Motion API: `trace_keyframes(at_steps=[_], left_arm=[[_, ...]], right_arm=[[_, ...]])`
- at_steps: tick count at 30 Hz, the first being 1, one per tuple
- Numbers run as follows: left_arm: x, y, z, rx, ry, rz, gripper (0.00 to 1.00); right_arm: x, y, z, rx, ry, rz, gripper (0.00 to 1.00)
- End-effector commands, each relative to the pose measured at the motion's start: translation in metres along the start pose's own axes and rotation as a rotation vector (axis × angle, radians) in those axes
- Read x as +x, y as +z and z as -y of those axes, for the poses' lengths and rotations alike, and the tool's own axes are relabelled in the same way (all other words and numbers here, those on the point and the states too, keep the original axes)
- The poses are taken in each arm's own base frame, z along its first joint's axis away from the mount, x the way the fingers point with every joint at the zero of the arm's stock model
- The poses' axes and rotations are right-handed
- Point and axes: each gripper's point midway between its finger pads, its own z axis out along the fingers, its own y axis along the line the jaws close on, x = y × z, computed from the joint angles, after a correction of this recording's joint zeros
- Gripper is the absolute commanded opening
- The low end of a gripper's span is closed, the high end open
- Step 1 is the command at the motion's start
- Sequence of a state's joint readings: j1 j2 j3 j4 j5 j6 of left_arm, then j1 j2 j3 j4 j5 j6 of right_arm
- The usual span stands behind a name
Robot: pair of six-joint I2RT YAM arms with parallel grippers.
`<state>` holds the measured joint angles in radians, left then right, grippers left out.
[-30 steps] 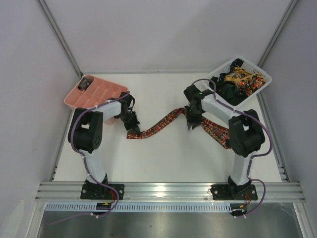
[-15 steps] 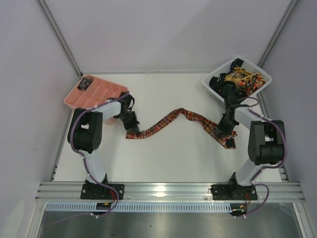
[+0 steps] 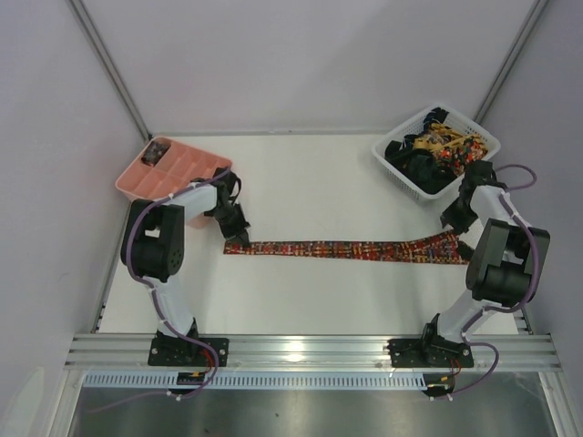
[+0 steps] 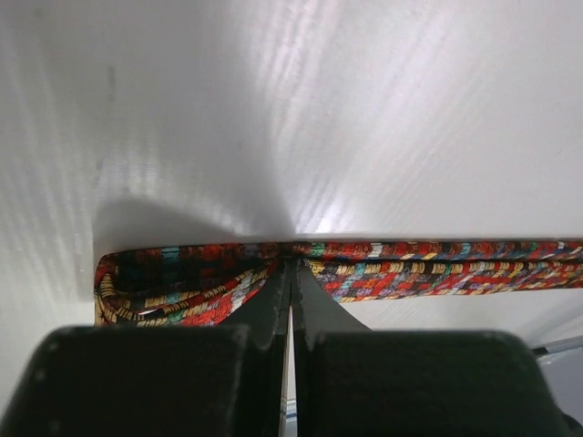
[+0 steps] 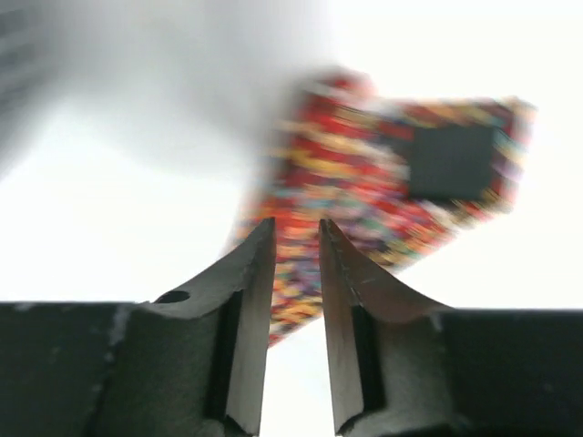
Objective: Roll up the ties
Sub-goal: Flatten the tie
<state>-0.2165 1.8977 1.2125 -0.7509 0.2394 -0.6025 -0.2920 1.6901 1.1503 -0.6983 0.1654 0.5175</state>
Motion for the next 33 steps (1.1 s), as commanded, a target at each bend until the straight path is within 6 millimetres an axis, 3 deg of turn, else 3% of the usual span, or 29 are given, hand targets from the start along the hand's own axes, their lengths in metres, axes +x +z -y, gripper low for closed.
trace_keyframes(at_steps=[1, 4, 5, 7, 8, 13, 17, 23, 30, 33], left_arm=[[-0.024, -0.007, -0.033, -0.128, -0.027, 0.106, 0.01], [-0.034, -0.012, -0.028, -0.115, 0.001, 0.137, 0.01], [-0.036, -0.014, -0.023, -0.097, 0.008, 0.141, 0.01], [-0.035, -0.015, -0.012, -0.039, 0.034, 0.126, 0.01], [-0.034, -0.016, -0.009, -0.019, 0.038, 0.124, 0.01], [-0.029, -0.024, 0.002, 0.053, 0.052, 0.14, 0.04], [-0.026, -0.033, 0.008, 0.099, 0.064, 0.167, 0.13], [-0.015, -0.042, 0.012, 0.141, 0.07, 0.174, 0.23], [-0.011, -0.069, 0.021, 0.197, 0.121, 0.224, 0.25], [-0.01, -0.075, 0.022, 0.2, 0.137, 0.231, 0.25]], right_arm=[[0.007, -0.038, -0.067, -0.297, -0.182, -0.004, 0.32], [0.032, -0.04, -0.085, -0.408, -0.197, -0.081, 0.33], [0.039, -0.035, -0.083, -0.409, -0.191, -0.104, 0.34], [0.037, -0.029, -0.075, -0.371, -0.161, -0.103, 0.39], [0.034, -0.026, -0.069, -0.341, -0.141, -0.1, 0.47], [0.026, -0.012, -0.05, -0.215, 0.007, -0.095, 0.48], [0.039, 0.002, -0.042, -0.146, 0.04, -0.119, 0.5], [0.041, 0.013, -0.02, -0.028, 0.032, -0.084, 0.49], [0.044, 0.034, -0.024, -0.006, 0.045, -0.102, 0.42], [0.046, 0.033, -0.024, 0.008, 0.034, -0.091, 0.34]])
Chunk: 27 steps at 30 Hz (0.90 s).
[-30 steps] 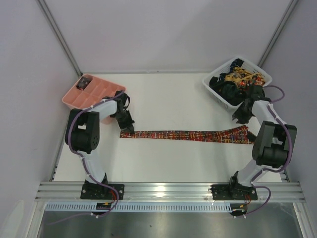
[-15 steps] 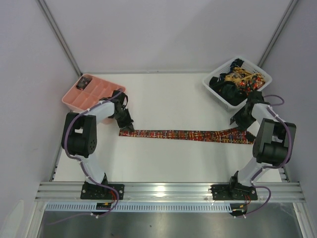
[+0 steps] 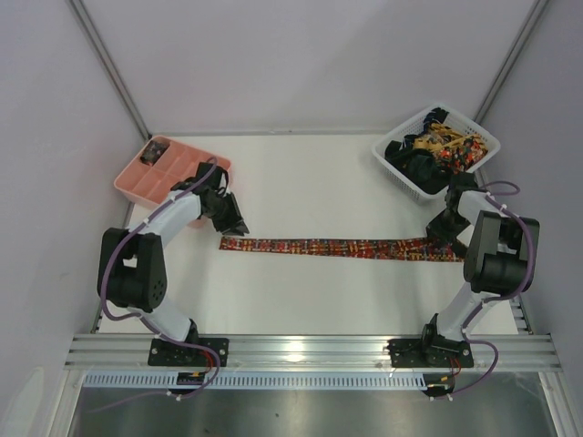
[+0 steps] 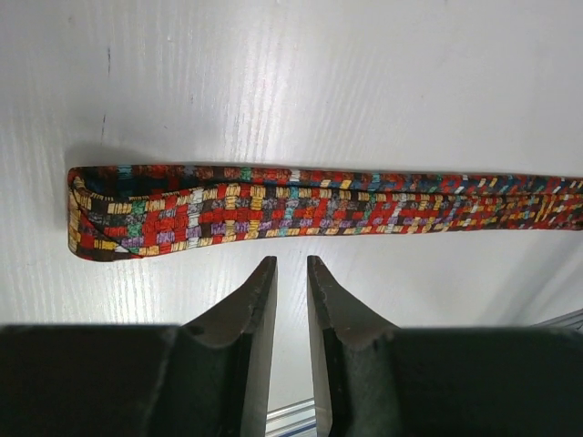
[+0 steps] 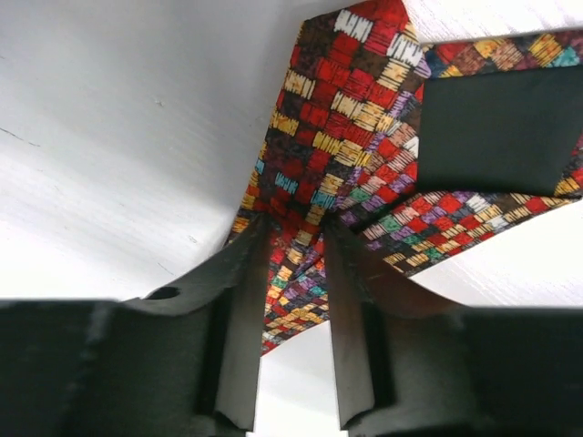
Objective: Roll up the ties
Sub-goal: Flatten the tie
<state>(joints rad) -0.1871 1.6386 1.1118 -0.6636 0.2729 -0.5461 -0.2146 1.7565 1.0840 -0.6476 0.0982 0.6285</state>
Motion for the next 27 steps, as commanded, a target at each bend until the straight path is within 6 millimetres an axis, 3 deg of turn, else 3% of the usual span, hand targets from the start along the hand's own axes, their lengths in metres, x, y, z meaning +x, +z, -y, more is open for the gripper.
trace_keyframes(at_steps=[1, 11, 19, 22, 25, 27], left_arm=[[-0.007, -0.016, 0.01, 0.043, 0.046, 0.036, 0.25], [-0.004, -0.017, 0.009, 0.045, 0.055, 0.034, 0.25], [0.001, -0.015, 0.007, 0.053, 0.053, 0.026, 0.25], [0.003, -0.016, 0.006, 0.053, 0.054, 0.022, 0.25], [0.003, -0.018, 0.007, 0.056, 0.057, 0.027, 0.25], [0.005, -0.018, 0.005, 0.051, 0.057, 0.029, 0.25]], right_arm=[[-0.002, 0.009, 0.001, 0.042, 0.008, 0.027, 0.3], [-0.004, -0.011, 0.001, 0.045, -0.019, 0.051, 0.24], [-0.003, -0.017, 0.002, 0.038, -0.037, 0.061, 0.29], [-0.004, -0.016, 0.003, 0.046, -0.034, 0.062, 0.2], [-0.004, -0.019, 0.004, 0.049, -0.032, 0.066, 0.03], [-0.005, -0.024, 0.005, 0.05, -0.031, 0.074, 0.0]])
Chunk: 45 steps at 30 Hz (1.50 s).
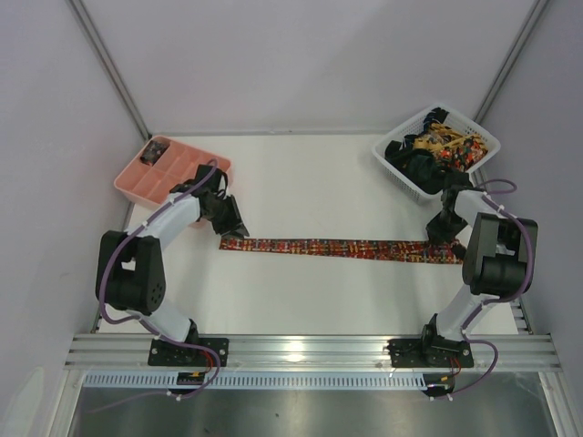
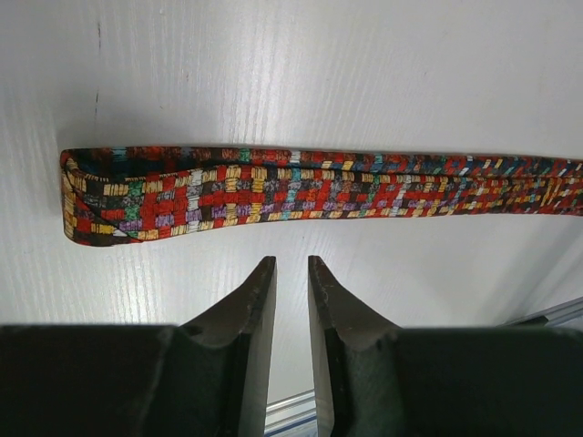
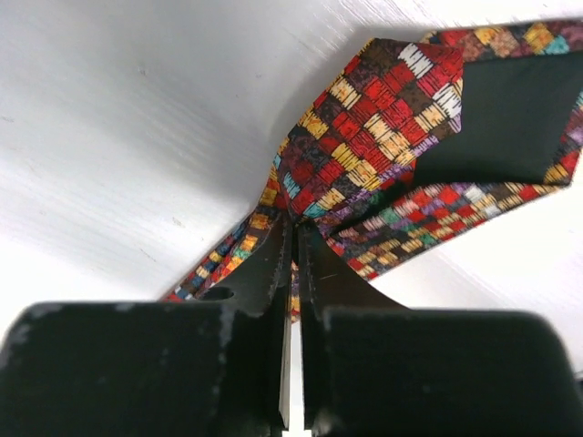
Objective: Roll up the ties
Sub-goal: Flatten the tie, then roll the tie
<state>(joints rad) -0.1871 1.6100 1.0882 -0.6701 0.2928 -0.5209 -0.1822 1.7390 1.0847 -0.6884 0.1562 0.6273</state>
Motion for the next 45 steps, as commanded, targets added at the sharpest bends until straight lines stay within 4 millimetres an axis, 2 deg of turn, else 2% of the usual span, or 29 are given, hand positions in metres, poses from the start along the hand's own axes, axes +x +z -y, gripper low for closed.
trace_keyframes(at_steps=[1, 8, 10, 18, 19, 21, 23, 24, 26, 29, 31, 33, 34, 35, 36, 37, 38, 39, 40, 41, 42, 43, 45], left_arm=[[-0.003, -0.013, 0.006, 0.035, 0.031, 0.041, 0.26], [-0.009, -0.017, 0.007, 0.034, 0.027, 0.071, 0.3], [-0.011, -0.018, 0.009, 0.042, 0.026, 0.074, 0.3], [-0.012, -0.021, 0.006, 0.038, 0.019, 0.073, 0.31], [-0.013, -0.021, 0.004, 0.036, 0.016, 0.074, 0.31], [-0.016, -0.027, 0.001, 0.02, 0.017, 0.085, 0.31], [-0.019, -0.03, -0.004, -0.003, 0.017, 0.1, 0.31], [-0.024, -0.034, -0.009, -0.021, 0.013, 0.119, 0.31], [-0.025, -0.039, -0.015, -0.044, 0.002, 0.124, 0.32], [-0.03, -0.049, -0.024, -0.063, -0.023, 0.146, 0.33], [-0.035, -0.055, -0.03, -0.083, -0.035, 0.169, 0.34], [-0.035, -0.062, -0.035, -0.101, -0.041, 0.185, 0.36], [-0.034, -0.063, -0.038, -0.116, -0.043, 0.187, 0.36], [-0.031, -0.064, -0.04, -0.125, -0.045, 0.183, 0.36], [-0.029, -0.065, -0.042, -0.13, -0.041, 0.182, 0.36], [-0.027, -0.066, -0.045, -0.14, -0.041, 0.182, 0.36], [-0.024, -0.065, -0.049, -0.147, -0.048, 0.175, 0.35], [-0.023, -0.067, -0.049, -0.141, -0.048, 0.183, 0.35], [-0.022, -0.068, -0.05, -0.132, -0.052, 0.185, 0.34], [-0.02, -0.068, -0.048, -0.116, -0.056, 0.182, 0.33], [-0.019, -0.069, -0.05, -0.112, -0.06, 0.187, 0.31], [-0.017, -0.07, -0.051, -0.116, -0.062, 0.189, 0.31], [-0.015, -0.076, -0.05, -0.117, -0.065, 0.203, 0.3]], right_arm=[[-0.012, -0.023, 0.003, -0.002, 0.011, 0.065, 0.0], [-0.005, -0.045, 0.014, 0.009, 0.017, 0.066, 0.07], [-0.002, -0.044, 0.016, 0.012, 0.02, 0.06, 0.07], [0.015, -0.013, 0.024, 0.024, 0.014, 0.003, 0.12], [0.018, -0.009, 0.023, 0.017, 0.006, -0.012, 0.15], [0.021, -0.006, 0.025, 0.019, -0.023, -0.039, 0.34], [0.017, -0.016, 0.02, -0.005, -0.056, -0.031, 0.49], [0.017, -0.025, 0.014, -0.024, -0.109, -0.018, 0.51], [0.007, -0.055, -0.005, -0.105, -0.163, 0.043, 0.59], [0.016, -0.099, -0.055, -0.269, -0.313, 0.095, 0.63], [0.052, -0.119, -0.098, -0.409, -0.476, 0.065, 0.61], [0.079, -0.122, -0.142, -0.542, -0.577, 0.026, 0.58], [0.119, -0.133, -0.168, -0.654, -0.661, -0.061, 0.56], [0.138, -0.117, -0.188, -0.672, -0.684, -0.126, 0.51], [0.152, -0.125, -0.208, -0.726, -0.715, -0.15, 0.48], [0.181, -0.131, -0.223, -0.779, -0.754, -0.211, 0.36], [0.196, -0.122, -0.238, -0.794, -0.781, -0.23, 0.32], [0.204, -0.129, -0.253, -0.828, -0.798, -0.239, 0.31], [0.214, -0.129, -0.26, -0.843, -0.81, -0.261, 0.29], [0.228, -0.131, -0.266, -0.859, -0.837, -0.274, 0.21], [0.237, -0.122, -0.27, -0.849, -0.854, -0.299, 0.2], [0.242, -0.126, -0.278, -0.866, -0.871, -0.295, 0.16], [0.262, -0.116, -0.279, -0.844, -0.906, -0.339, 0.11]])
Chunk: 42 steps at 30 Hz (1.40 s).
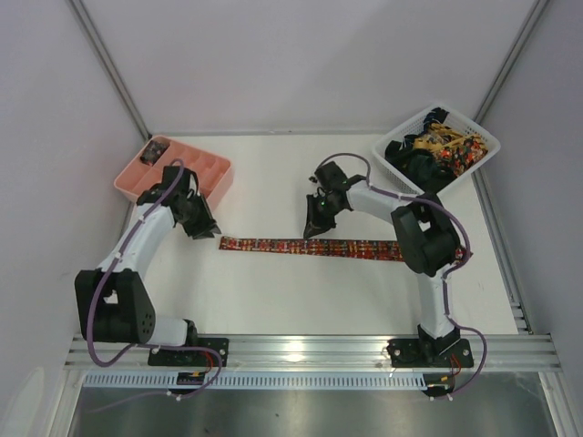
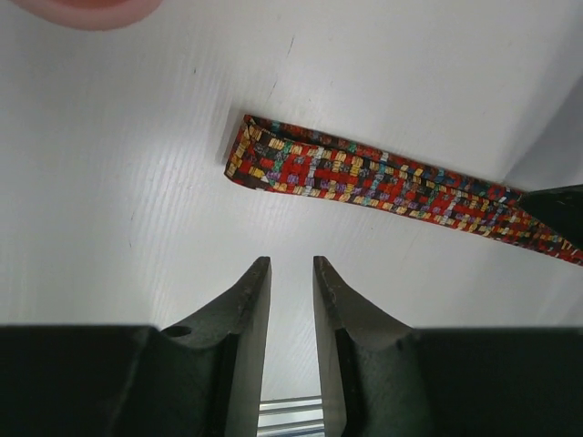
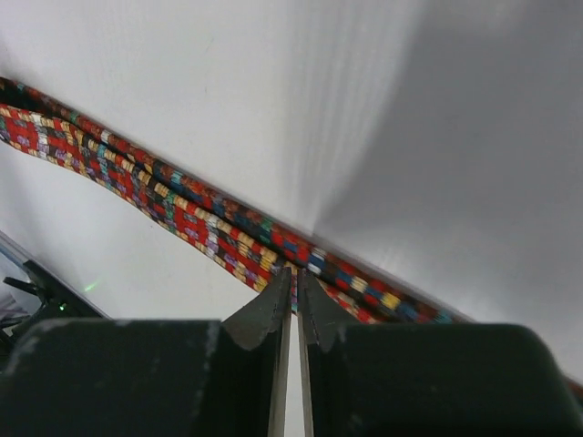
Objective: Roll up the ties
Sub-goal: Roll the tie
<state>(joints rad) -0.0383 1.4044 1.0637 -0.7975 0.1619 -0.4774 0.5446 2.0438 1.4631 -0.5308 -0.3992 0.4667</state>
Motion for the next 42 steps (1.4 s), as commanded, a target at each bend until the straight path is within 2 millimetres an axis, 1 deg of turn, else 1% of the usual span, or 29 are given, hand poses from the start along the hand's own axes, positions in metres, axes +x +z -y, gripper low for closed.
trace_keyframes(at_steps=[1, 2, 5, 7, 8, 10, 11, 16, 17, 18, 20, 22, 23, 24, 26, 27, 28, 29, 30, 31, 32, 33, 34, 35, 36, 37, 38, 39, 42], left_arm=[[-0.001, -0.017, -0.001, 0.014, 0.01, 0.05, 0.3], [0.001, -0.017, -0.002, 0.014, 0.009, 0.054, 0.3], [0.003, -0.022, -0.006, 0.001, 0.01, 0.068, 0.31], [0.003, -0.023, -0.006, 0.003, 0.014, 0.073, 0.31], [0.002, -0.024, -0.006, 0.002, 0.017, 0.078, 0.31], [0.001, -0.024, -0.005, 0.007, 0.015, 0.078, 0.31], [0.0, -0.025, -0.004, 0.012, 0.012, 0.08, 0.31], [0.002, -0.024, 0.001, 0.039, 0.001, 0.07, 0.31], [0.003, -0.022, 0.0, 0.037, 0.0, 0.066, 0.31], [0.004, -0.021, 0.001, 0.041, 0.0, 0.062, 0.31], [0.007, -0.016, 0.0, 0.045, 0.004, 0.043, 0.31], [0.011, -0.013, 0.005, 0.077, 0.008, 0.018, 0.3], [0.012, -0.012, 0.009, 0.1, 0.013, 0.01, 0.29], [0.012, -0.008, 0.011, 0.109, 0.013, 0.004, 0.27], [0.013, -0.006, 0.013, 0.123, 0.008, -0.007, 0.24], [0.012, -0.005, 0.014, 0.131, 0.007, -0.008, 0.24], [0.013, -0.002, 0.015, 0.136, 0.002, -0.016, 0.23], [0.014, -0.001, 0.016, 0.143, 0.0, -0.021, 0.23], [0.014, 0.0, 0.018, 0.15, -0.002, -0.022, 0.23], [0.014, 0.002, 0.017, 0.15, -0.006, -0.025, 0.22], [0.015, 0.002, 0.019, 0.161, -0.007, -0.031, 0.21], [0.016, 0.003, 0.02, 0.165, -0.009, -0.037, 0.2], [0.017, 0.004, 0.02, 0.172, -0.013, -0.037, 0.18], [0.017, 0.005, 0.022, 0.182, -0.015, -0.041, 0.18], [0.02, 0.006, 0.024, 0.198, -0.019, -0.055, 0.17], [0.023, 0.008, 0.025, 0.206, -0.028, -0.067, 0.15], [0.024, 0.01, 0.027, 0.216, -0.03, -0.07, 0.14], [0.025, 0.01, 0.028, 0.226, -0.034, -0.076, 0.12], [0.027, 0.013, 0.031, 0.249, -0.04, -0.085, 0.07]], right_arm=[[-0.013, 0.002, -0.038, -0.106, -0.055, 0.009, 0.11], [-0.005, 0.008, -0.042, -0.106, -0.065, -0.006, 0.11], [0.012, 0.017, -0.03, -0.05, -0.068, -0.036, 0.1], [0.014, 0.014, -0.026, -0.037, -0.08, -0.009, 0.1], [0.022, 0.016, -0.016, -0.012, -0.07, -0.019, 0.11], [0.025, 0.015, -0.004, 0.031, -0.07, -0.013, 0.1], [0.028, 0.016, 0.007, 0.068, -0.067, -0.013, 0.1], [0.043, 0.005, 0.046, 0.16, -0.035, -0.018, 0.1], [0.042, -0.002, 0.046, 0.158, -0.035, -0.002, 0.1], [0.051, -0.005, 0.059, 0.182, -0.015, -0.014, 0.09], [0.052, -0.014, 0.063, 0.187, -0.026, 0.007, 0.1], [0.056, -0.02, 0.068, 0.191, -0.027, -0.002, 0.1], [0.055, -0.024, 0.063, 0.171, -0.049, -0.004, 0.11], [0.046, -0.029, 0.052, 0.147, -0.069, 0.012, 0.12], [0.039, -0.035, 0.026, 0.104, -0.148, 0.037, 0.13], [0.033, -0.037, 0.01, 0.075, -0.187, 0.05, 0.18], [0.017, -0.042, -0.016, 0.031, -0.234, 0.083, 0.21], [0.02, -0.039, -0.041, -0.014, -0.282, 0.068, 0.25], [0.023, -0.028, -0.052, -0.043, -0.296, 0.036, 0.3], [0.011, -0.029, -0.075, -0.092, -0.318, 0.056, 0.31], [0.02, -0.024, -0.094, -0.15, -0.334, 0.022, 0.32], [0.019, -0.019, -0.107, -0.196, -0.323, 0.016, 0.31], [0.021, -0.004, -0.111, -0.22, -0.305, -0.02, 0.3], [0.02, -0.006, -0.13, -0.292, -0.309, -0.034, 0.29], [0.016, 0.0, -0.144, -0.344, -0.284, -0.029, 0.26], [0.018, 0.011, -0.145, -0.365, -0.259, -0.051, 0.23], [0.018, 0.014, -0.153, -0.404, -0.244, -0.07, 0.2], [0.015, 0.018, -0.161, -0.436, -0.236, -0.058, 0.14], [0.019, 0.031, -0.162, -0.444, -0.194, -0.086, 0.06]])
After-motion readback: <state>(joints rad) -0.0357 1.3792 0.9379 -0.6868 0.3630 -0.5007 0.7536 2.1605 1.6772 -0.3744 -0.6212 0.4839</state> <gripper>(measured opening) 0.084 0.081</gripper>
